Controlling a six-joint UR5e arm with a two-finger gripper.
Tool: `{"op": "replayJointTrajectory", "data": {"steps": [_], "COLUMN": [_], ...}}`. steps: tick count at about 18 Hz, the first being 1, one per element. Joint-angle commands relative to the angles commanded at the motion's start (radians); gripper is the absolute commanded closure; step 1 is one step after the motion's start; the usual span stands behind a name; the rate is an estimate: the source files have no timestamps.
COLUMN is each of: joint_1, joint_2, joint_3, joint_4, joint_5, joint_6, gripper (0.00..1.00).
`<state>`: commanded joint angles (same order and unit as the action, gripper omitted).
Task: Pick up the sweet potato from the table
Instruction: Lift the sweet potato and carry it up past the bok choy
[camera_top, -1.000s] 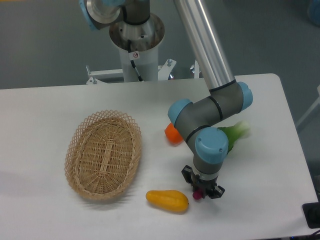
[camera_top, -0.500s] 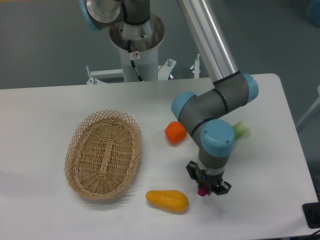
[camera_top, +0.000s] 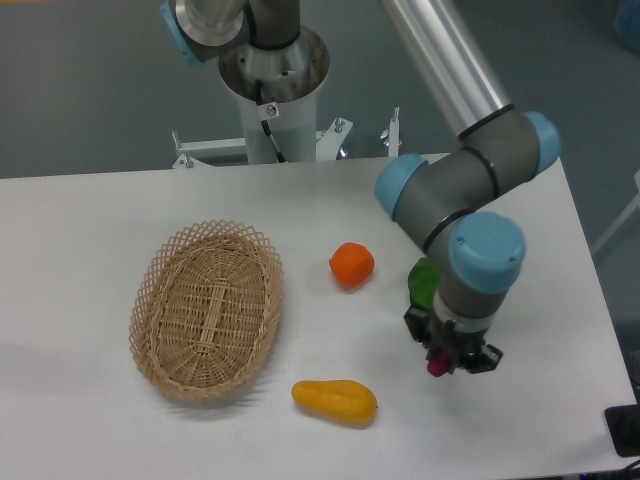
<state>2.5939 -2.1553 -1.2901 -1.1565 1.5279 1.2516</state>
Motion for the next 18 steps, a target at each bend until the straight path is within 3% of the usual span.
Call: {"op": "replayJointTrajectory", "data": {"steps": [5,9,18], "joint_1": [0.049,0.103,0.109], "joint_2": [0.0,-0.012,-0.044], "joint_3": [0.049,0.115,0.127], "joint_4": [-0.021,-0.097,-0.095], "joint_5": [0.003,0.005,0.046], "joint_6": [0.095,0.185,0.216], "gripper": [0.78,0.78,0.77]}}
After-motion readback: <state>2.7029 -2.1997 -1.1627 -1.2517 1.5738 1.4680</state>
